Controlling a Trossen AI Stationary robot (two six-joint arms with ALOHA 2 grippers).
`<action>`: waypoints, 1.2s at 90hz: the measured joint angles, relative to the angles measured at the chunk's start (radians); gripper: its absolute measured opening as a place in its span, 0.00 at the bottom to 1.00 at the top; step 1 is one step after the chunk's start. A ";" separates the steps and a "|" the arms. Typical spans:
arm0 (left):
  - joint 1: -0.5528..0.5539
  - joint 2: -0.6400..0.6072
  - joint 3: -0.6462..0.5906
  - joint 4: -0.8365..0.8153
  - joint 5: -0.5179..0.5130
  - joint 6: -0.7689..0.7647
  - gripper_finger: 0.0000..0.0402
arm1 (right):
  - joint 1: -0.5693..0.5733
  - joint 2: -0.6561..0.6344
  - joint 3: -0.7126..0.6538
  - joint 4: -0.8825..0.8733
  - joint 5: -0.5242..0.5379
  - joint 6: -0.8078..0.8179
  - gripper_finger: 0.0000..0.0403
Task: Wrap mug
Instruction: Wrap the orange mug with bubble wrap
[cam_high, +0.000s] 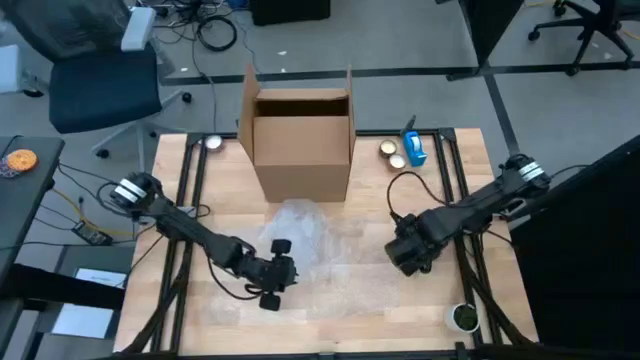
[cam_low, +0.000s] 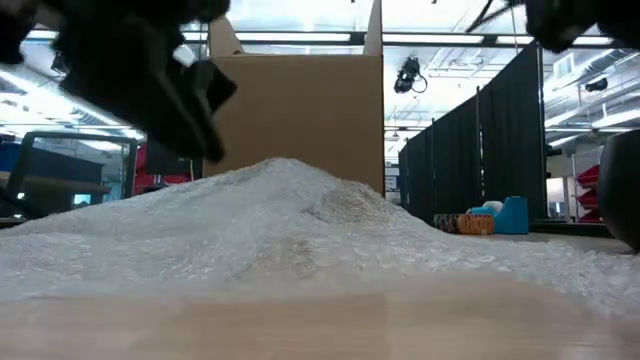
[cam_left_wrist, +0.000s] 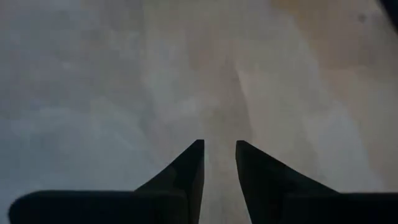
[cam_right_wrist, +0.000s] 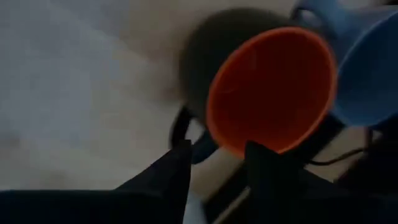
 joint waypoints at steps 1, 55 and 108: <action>0.000 0.003 0.000 0.000 0.000 0.000 0.19 | -0.003 0.003 0.000 0.000 -0.001 -0.009 0.35; 0.000 0.085 0.000 0.009 0.025 -0.085 0.19 | -0.110 0.066 -0.087 0.071 -0.069 -0.268 0.29; 0.001 0.102 0.000 0.096 0.038 -0.101 0.19 | -0.043 0.066 -0.114 0.159 -0.114 -0.349 0.01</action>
